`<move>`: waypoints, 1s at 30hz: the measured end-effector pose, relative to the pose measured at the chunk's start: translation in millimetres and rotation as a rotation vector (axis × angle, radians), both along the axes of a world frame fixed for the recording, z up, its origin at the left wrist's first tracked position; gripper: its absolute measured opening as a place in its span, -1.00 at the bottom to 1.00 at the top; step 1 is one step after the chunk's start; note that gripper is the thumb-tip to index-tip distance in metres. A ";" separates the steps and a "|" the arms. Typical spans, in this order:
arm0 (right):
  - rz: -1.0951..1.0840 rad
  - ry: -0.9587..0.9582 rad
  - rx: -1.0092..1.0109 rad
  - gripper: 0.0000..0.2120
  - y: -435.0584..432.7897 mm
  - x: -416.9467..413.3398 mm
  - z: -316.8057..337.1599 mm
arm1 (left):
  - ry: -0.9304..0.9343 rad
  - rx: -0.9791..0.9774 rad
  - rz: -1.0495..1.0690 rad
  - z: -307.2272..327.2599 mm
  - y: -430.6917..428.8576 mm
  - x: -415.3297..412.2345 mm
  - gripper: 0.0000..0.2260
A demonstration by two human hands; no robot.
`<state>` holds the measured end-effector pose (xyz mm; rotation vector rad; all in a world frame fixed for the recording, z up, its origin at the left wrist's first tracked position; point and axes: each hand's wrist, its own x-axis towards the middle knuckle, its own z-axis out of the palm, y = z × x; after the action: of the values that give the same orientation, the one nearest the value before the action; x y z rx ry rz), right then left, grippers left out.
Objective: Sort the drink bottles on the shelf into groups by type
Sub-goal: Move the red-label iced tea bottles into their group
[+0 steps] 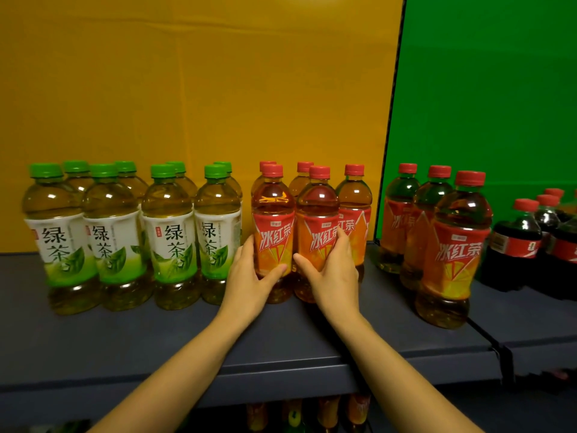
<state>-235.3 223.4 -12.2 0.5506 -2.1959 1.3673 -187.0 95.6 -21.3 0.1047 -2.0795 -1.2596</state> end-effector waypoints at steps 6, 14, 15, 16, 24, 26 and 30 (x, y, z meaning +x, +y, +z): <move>-0.105 0.014 0.080 -0.23 0.8 0.5 1.6 | -0.014 -0.038 0.013 0.1 2.1 -3.2 -0.37; -0.159 0.005 0.075 -0.28 -7.3 0.1 0.9 | -0.021 -0.102 0.036 2.1 -0.5 -9.7 -0.42; -0.159 0.006 0.070 -0.28 -7.3 0.1 0.4 | -0.023 -0.114 0.051 3.0 1.3 -8.5 -0.44; -0.161 0.009 0.065 -0.27 -7.1 0.0 -0.1 | -0.025 -0.126 0.069 3.1 2.7 -7.6 -0.45; -0.094 0.034 0.009 -0.26 3.2 8.7 5.1 | 0.030 -0.206 0.092 9.0 17.9 10.2 -0.29; -0.078 0.069 0.008 -0.35 13.4 13.6 11.5 | 0.209 -0.230 0.100 13.9 25.1 19.0 -0.40; -0.019 0.188 0.065 -0.61 41.4 27.7 47.1 | 0.426 -0.321 -0.017 25.5 42.8 25.4 -0.70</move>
<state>-207.6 264.9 34.9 0.6527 -2.0937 1.1868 -161.5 138.4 4.2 -0.3018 -1.8764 -0.8505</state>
